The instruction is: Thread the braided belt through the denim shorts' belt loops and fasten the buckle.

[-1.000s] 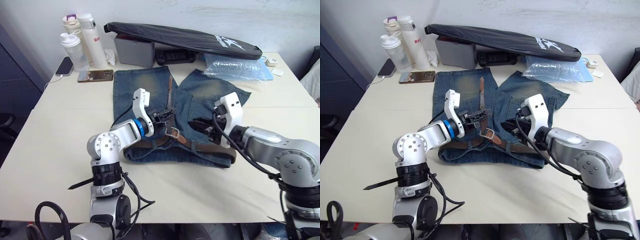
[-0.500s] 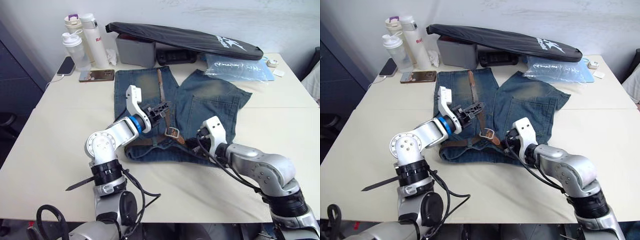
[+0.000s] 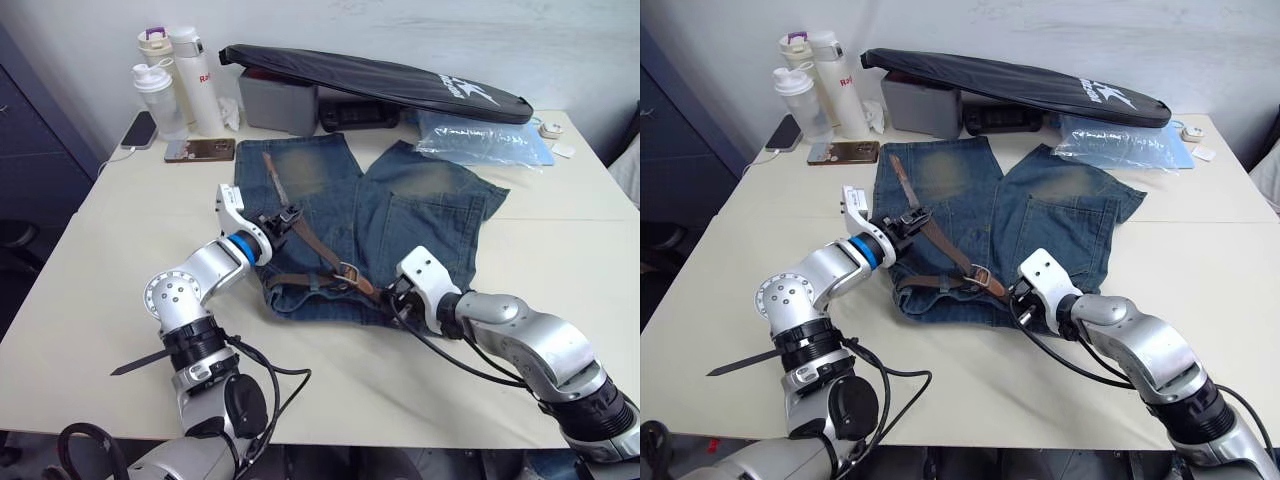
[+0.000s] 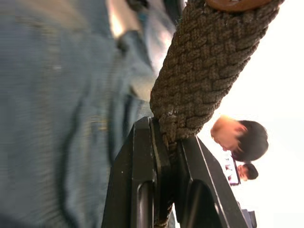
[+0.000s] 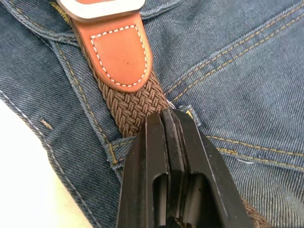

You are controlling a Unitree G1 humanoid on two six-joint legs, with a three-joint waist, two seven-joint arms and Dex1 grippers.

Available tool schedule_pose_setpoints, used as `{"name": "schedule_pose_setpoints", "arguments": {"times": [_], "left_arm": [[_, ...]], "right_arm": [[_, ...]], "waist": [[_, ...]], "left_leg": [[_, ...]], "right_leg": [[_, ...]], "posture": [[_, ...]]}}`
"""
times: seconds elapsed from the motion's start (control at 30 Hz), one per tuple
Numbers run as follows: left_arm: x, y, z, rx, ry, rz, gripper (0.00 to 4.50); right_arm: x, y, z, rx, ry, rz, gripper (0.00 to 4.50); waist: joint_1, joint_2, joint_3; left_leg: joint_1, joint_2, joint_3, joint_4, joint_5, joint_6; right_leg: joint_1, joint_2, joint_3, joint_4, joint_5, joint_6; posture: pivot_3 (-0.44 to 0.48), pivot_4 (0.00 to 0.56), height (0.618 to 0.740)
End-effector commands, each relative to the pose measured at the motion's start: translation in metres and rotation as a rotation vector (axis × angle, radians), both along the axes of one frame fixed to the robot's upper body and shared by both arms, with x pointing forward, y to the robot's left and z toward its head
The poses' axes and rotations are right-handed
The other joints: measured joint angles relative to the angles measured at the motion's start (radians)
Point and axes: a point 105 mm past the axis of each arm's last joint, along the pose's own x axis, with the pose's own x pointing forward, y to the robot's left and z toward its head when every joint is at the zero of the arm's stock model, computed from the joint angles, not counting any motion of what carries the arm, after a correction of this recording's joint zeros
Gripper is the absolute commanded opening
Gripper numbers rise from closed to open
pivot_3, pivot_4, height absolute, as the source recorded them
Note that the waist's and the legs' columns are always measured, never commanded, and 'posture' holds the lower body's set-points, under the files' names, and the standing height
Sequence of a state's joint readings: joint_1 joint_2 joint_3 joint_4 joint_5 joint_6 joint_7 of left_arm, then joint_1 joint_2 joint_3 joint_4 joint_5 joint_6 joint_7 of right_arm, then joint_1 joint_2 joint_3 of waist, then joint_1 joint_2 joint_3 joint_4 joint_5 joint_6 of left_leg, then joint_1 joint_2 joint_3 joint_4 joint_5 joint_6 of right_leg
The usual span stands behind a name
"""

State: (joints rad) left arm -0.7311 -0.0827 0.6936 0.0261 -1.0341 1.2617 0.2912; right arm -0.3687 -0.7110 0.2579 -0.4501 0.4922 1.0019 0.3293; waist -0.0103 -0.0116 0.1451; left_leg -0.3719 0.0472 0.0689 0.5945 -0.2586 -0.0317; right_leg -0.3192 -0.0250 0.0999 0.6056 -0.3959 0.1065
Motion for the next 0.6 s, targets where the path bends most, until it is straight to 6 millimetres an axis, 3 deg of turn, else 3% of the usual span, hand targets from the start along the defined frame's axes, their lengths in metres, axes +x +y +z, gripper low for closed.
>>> {"name": "schedule_pose_setpoints", "arguments": {"times": [0.03, 0.17, 0.3, 0.4, 0.6], "left_arm": [[-0.002, 0.003, 0.008, -0.015, -0.031, 0.005, 0.0], [-0.003, 0.0, 0.008, -0.026, -0.031, -0.011, 0.0], [-0.004, -0.002, 0.007, -0.027, -0.027, -0.013, 0.0], [-0.003, -0.001, 0.007, -0.001, -0.032, -0.014, 0.0], [0.0, -0.002, 0.01, 0.011, -0.043, -0.003, 0.0]], "right_arm": [[0.003, -0.003, 0.008, 0.004, -0.026, -0.008, 0.12], [0.007, 0.007, 0.046, 0.146, -0.108, 0.022, 0.12], [0.008, 0.015, 0.082, 0.183, -0.177, 0.087, 0.12], [0.004, 0.027, 0.084, 0.216, -0.157, 0.138, 0.12], [0.002, 0.046, 0.048, 0.194, -0.038, 0.177, 0.12]], "waist": [[0.006, -0.001, 0.0], [0.008, -0.001, 0.0], [0.007, -0.001, 0.0], [0.007, -0.001, 0.0], [0.006, -0.001, 0.0]], "left_leg": [[0.0, 0.0, 0.0, 0.0, 0.0, 0.0], [0.0, 0.0, 0.0, 0.0, 0.0, 0.0], [0.0, 0.0, 0.0, 0.0, 0.0, 0.0], [0.0, 0.0, 0.001, 0.0, 0.0, 0.0], [0.0, 0.001, 0.0, -0.001, 0.0, -0.001]], "right_leg": [[0.0, 0.0, 0.0, 0.0, 0.0, 0.0], [0.0, 0.0, 0.0, 0.0, 0.0, 0.0], [0.0, 0.0, 0.0, 0.0, 0.0, 0.0], [-0.001, 0.0, 0.0, 0.0, 0.0, 0.0], [-0.002, 0.001, 0.001, 0.0, 0.0, 0.0]], "posture": [[0.0, 0.15, 0.74], [0.0, 0.15, 0.74], [0.0, 0.15, 0.74], [0.0, 0.15, 0.74], [0.0, 0.15, 0.74]]}}
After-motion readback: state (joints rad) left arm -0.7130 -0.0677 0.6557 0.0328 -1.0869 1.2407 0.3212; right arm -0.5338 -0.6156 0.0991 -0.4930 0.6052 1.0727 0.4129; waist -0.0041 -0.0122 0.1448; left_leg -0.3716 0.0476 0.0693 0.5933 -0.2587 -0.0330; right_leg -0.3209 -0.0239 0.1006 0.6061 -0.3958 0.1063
